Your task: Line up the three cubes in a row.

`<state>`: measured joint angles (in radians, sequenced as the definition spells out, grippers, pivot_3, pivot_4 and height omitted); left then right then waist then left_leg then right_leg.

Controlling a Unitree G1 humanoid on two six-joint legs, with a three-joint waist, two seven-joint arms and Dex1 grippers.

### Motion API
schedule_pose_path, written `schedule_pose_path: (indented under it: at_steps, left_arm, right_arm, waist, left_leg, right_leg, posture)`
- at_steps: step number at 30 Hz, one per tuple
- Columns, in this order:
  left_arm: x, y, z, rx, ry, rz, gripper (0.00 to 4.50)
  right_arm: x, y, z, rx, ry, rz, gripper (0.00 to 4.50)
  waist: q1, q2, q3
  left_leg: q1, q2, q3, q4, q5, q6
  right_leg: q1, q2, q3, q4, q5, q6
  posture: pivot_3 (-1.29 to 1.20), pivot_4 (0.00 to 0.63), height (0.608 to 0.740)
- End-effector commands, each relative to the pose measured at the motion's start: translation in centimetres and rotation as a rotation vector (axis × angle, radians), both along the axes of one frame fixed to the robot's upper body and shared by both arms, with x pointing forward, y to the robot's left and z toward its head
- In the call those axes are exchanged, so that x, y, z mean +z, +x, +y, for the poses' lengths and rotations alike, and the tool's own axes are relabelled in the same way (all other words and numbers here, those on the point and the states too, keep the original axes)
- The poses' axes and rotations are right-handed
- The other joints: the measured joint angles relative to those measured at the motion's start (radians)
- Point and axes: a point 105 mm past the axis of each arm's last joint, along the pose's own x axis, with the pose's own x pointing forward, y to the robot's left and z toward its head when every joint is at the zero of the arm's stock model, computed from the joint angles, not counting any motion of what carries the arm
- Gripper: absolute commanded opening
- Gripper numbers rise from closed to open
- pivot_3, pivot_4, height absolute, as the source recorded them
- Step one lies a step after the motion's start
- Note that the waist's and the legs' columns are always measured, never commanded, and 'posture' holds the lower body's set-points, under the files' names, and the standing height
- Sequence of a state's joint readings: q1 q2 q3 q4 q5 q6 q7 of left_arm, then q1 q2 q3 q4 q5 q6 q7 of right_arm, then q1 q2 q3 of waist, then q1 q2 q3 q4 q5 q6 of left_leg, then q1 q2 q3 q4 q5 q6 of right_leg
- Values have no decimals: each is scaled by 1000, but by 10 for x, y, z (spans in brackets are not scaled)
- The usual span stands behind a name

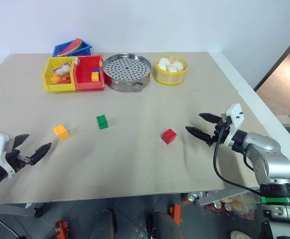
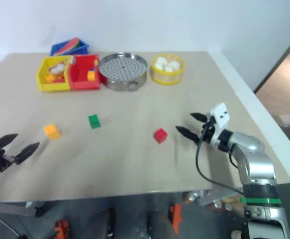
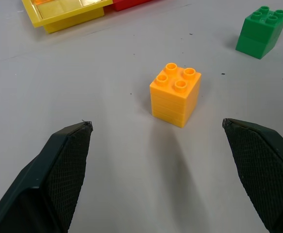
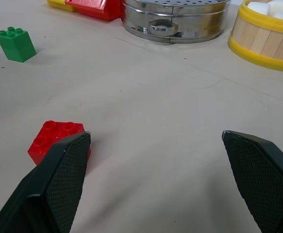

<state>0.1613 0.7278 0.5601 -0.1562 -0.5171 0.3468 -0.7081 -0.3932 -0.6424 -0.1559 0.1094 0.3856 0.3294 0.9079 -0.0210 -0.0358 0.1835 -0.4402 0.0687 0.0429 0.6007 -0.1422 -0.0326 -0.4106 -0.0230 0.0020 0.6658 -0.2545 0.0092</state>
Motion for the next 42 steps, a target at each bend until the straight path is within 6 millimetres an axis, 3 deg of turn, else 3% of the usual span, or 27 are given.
schedule_pose_path:
  at_steps: [1,26,28,31,35,36,39,42]
  left_arm:
    - [13,1,-2,-5,9,-59,4462]
    - [9,-2,2,34,-25,-86,4462]
    - [13,-3,4,49,-15,-103,4462]
    - [35,-4,2,35,26,-172,4462]
    - [66,-6,-31,-125,52,-226,4462]
    - [69,-8,-49,-217,71,-208,4462]
    - [63,-15,-97,-458,90,-132,4462]
    - [50,-18,-130,-624,95,-60,4462]
  right_arm:
    - [14,-3,0,40,-62,-83,4500]
    - [4,-5,1,76,-118,-100,4500]
    - [3,-5,2,76,-116,-99,4500]
    - [6,-5,2,66,-105,-109,4500]
    - [13,-7,5,57,-88,-128,4500]
    - [15,-9,8,63,-79,-131,4500]
    - [16,-13,21,93,-65,-135,4500]
    - [17,-17,41,135,-56,-142,4500]
  waist:
    - [0,0,0]
    - [0,0,0]
    - [0,0,0]
    - [0,0,0]
    - [1,0,0]
    - [1,0,0]
    - [0,0,0]
    - [0,1,0]
  left_leg:
    - [0,0,0,0,0,0]
    - [1,0,1,1,0,0]
    - [1,0,1,1,0,0]
    - [1,0,1,1,0,0]
    - [1,0,1,1,0,0]
    - [1,0,1,2,0,0]
    - [1,0,2,2,0,0]
    - [2,0,3,2,0,0]
  right_leg:
    - [0,0,0,0,0,0]
    - [1,0,1,0,1,1]
    - [1,0,1,0,1,1]
    - [1,0,1,0,2,1]
    - [1,0,1,0,2,1]
    - [1,0,1,0,2,1]
    - [2,0,2,0,2,2]
    - [2,1,4,0,3,3]
  posture:
    - [0,150,740]
    - [0,150,740]
    - [0,150,740]
    - [0,150,740]
    - [0,150,740]
    - [0,150,740]
    - [0,150,740]
    - [0,150,740]
